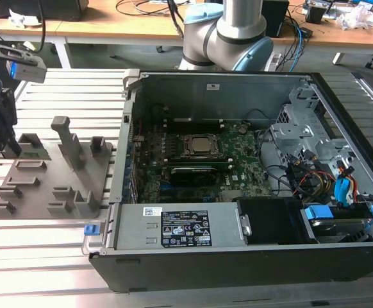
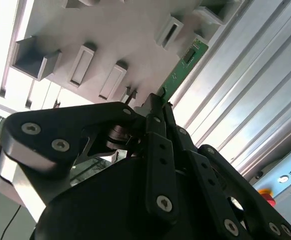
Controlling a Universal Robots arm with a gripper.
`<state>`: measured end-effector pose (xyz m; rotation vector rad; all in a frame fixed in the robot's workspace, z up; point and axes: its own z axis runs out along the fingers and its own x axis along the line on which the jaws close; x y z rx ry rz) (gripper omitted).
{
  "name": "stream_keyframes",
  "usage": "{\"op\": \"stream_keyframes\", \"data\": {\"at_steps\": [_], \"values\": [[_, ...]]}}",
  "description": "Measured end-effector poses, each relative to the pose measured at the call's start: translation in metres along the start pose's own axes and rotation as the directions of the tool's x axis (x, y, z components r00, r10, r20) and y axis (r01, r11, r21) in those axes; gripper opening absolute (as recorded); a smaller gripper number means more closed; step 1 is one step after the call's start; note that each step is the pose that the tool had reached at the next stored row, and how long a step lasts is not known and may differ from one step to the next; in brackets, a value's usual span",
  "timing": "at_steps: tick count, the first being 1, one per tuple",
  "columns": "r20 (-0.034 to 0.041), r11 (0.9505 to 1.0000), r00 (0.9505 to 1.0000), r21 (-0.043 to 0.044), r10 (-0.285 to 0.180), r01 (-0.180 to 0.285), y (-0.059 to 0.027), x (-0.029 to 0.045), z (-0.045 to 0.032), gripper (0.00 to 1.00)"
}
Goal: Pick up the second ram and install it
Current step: 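Pick up the second ram and move it above second insertion slot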
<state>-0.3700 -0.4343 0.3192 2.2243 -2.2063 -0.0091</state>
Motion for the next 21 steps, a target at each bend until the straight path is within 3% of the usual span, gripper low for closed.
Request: {"op": "stream_keyframes", "data": {"at_steps": [5,6,9,10,11,15,21], "values": [[-0.0001,1.0000,1.0000,-0.0001,0.000,0.000,0.0000,0.0000,-0.0169,0.14],[-0.0001,1.0000,1.0000,-0.0001,0.000,0.000,0.0001,0.0001,-0.0238,0.14],[0.0000,1.0000,1.0000,0.0000,0.000,0.000,0.0004,0.0001,-0.0567,0.14],[0.0004,1.0000,1.0000,0.0000,0.000,0.000,0.0005,0.0001,-0.0635,0.14],[0.0057,1.0000,1.0000,0.0000,-0.004,0.004,0.0006,0.0002,-0.0684,0.14],[0.0093,0.9996,0.9996,0.0001,-0.027,0.027,0.0007,0.0002,-0.0801,0.14],[0.0091,0.9996,0.9996,0.0000,-0.028,0.028,0.0004,0.0002,-0.0811,0.14]]}}
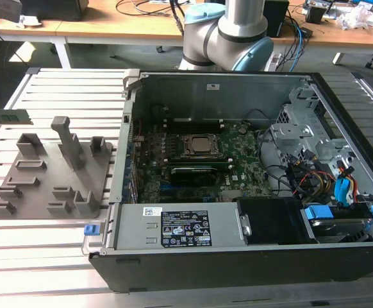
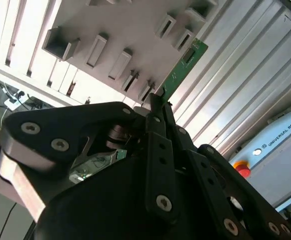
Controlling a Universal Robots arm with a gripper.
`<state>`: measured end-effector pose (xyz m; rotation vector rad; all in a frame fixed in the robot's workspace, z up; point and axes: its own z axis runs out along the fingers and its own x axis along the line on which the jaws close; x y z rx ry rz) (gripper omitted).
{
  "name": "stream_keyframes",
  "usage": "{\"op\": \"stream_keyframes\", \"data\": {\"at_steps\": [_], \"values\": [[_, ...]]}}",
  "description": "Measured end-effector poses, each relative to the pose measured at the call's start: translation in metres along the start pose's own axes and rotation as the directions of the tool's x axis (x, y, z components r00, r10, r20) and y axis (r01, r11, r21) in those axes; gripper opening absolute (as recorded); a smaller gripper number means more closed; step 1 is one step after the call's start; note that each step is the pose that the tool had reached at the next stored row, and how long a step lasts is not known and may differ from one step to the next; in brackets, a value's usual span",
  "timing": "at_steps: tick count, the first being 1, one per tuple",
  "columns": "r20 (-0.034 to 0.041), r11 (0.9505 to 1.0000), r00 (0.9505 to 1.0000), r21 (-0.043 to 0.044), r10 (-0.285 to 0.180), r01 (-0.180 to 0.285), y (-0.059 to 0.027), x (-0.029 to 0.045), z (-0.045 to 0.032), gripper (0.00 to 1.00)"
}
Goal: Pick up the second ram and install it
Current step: 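Pick up the second ram and move it above second insertion slot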
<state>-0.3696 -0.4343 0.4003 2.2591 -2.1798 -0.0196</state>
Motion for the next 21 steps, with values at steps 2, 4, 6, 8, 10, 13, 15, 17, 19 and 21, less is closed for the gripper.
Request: {"op": "stream_keyframes", "data": {"at_steps": [2,4,6,8,10,13,15,17,19,21], "values": [[0.0001,1.0000,1.0000,0.0002,0.000,0.000,-0.0082,0.0003,0.0000,0.14],[0.0001,1.0000,1.0000,0.0002,0.000,0.000,-0.0252,0.0009,-0.0001,0.14],[0.0001,1.0000,1.0000,0.0001,0.000,0.000,-0.0431,0.0016,-0.0003,0.14],[0.0000,1.0000,1.0000,0.0001,0.000,0.000,-0.0532,0.0019,-0.0005,0.14],[0.0001,1.0000,1.0000,0.0001,0.000,0.000,-0.0629,0.0023,-0.0005,0.14],[0.0001,1.0000,1.0000,0.0001,0.000,0.000,-0.0861,0.0031,-0.0008,0.14],[0.0001,1.0000,1.0000,0.0001,0.000,0.000,-0.1029,0.0037,-0.0010,0.14],[0.0001,1.0000,1.0000,0.0000,0.000,0.000,-0.1205,0.0043,-0.0012,0.14],[0.0001,1.0000,1.0000,-0.0002,0.000,0.000,-0.1339,0.0048,-0.0013,0.14],[0.0001,1.0000,1.0000,-0.0004,0.000,0.000,-0.1408,0.0050,-0.0014,0.14]]}}
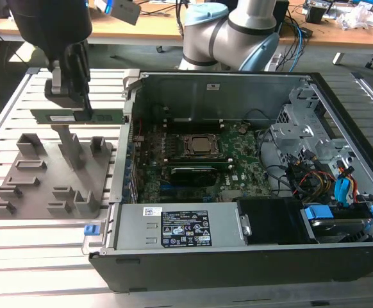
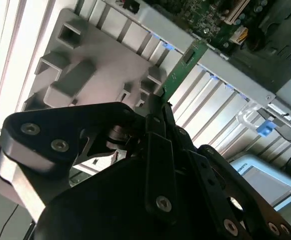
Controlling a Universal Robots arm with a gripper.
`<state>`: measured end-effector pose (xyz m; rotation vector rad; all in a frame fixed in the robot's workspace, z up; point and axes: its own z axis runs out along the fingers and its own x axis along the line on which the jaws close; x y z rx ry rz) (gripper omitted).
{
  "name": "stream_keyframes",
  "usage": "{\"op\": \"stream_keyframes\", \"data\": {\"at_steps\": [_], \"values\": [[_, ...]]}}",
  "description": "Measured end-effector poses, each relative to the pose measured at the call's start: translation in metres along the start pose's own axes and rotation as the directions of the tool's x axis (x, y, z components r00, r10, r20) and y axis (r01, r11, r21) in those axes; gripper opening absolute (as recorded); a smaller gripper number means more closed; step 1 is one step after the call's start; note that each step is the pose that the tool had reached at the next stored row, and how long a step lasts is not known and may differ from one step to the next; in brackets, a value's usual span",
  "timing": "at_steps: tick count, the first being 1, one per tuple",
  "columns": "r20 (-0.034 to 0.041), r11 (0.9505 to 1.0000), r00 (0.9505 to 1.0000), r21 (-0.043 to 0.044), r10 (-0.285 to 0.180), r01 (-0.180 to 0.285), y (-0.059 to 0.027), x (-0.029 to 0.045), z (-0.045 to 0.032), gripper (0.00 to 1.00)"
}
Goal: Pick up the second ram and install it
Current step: 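Pick up the second ram and move it above second insertion slot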
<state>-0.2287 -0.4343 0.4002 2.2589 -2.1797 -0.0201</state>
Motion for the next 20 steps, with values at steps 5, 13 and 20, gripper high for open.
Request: {"op": "stream_keyframes", "data": {"at_steps": [5,13,20], "values": [[0.0000,1.0000,1.0000,-0.0010,0.000,0.000,-0.0317,0.0012,-0.0004,0.14],[0.0002,1.0000,1.0000,-0.0040,0.000,0.000,-0.0886,0.0032,-0.0009,0.14],[0.0002,1.0000,1.0000,-0.0063,0.000,0.000,-0.1306,0.0047,-0.0014,0.14]]}}
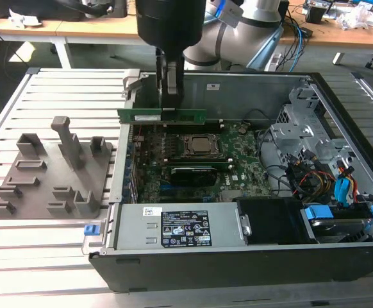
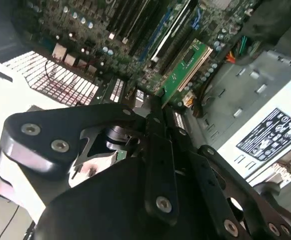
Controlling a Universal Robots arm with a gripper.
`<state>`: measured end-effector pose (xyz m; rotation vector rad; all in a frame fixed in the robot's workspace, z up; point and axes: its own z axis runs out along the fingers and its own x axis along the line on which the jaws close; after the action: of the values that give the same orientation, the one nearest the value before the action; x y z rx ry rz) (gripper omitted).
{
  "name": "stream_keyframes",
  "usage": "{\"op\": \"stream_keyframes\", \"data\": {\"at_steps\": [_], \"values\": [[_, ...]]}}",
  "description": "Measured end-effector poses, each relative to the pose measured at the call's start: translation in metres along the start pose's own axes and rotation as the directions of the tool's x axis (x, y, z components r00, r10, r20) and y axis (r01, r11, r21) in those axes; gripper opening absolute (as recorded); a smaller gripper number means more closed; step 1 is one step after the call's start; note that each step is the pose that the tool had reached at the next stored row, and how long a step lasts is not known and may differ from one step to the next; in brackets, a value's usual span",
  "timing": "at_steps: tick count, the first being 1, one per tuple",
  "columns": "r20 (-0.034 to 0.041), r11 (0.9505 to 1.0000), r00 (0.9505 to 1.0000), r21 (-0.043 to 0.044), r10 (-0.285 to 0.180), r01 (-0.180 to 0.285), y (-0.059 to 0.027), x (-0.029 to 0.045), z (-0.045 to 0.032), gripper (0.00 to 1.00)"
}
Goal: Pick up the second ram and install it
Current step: 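Pick up the second ram and move it above second insertion slot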
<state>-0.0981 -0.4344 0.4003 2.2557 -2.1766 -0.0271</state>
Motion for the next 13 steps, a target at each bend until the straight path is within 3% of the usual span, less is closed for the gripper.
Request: {"op": "stream_keyframes", "data": {"at_steps": [4,6,7,8,13], "values": [[0.0001,1.0000,1.0000,-0.0013,0.001,-0.001,-0.0322,0.0004,-0.0005,0.14],[0.0092,1.0000,0.9999,-0.0012,0.007,-0.007,-0.0374,0.0005,-0.0002,0.14],[0.0222,0.9999,0.9996,-0.0009,0.016,-0.016,-0.0389,0.0005,0.0001,0.14],[0.0264,0.9998,0.9994,-0.0011,0.020,-0.020,-0.0411,-0.0007,0.0009,0.14],[0.0265,0.9997,0.9994,-0.0076,0.022,-0.022,-0.0516,-0.0184,0.0072,0.14]]}}
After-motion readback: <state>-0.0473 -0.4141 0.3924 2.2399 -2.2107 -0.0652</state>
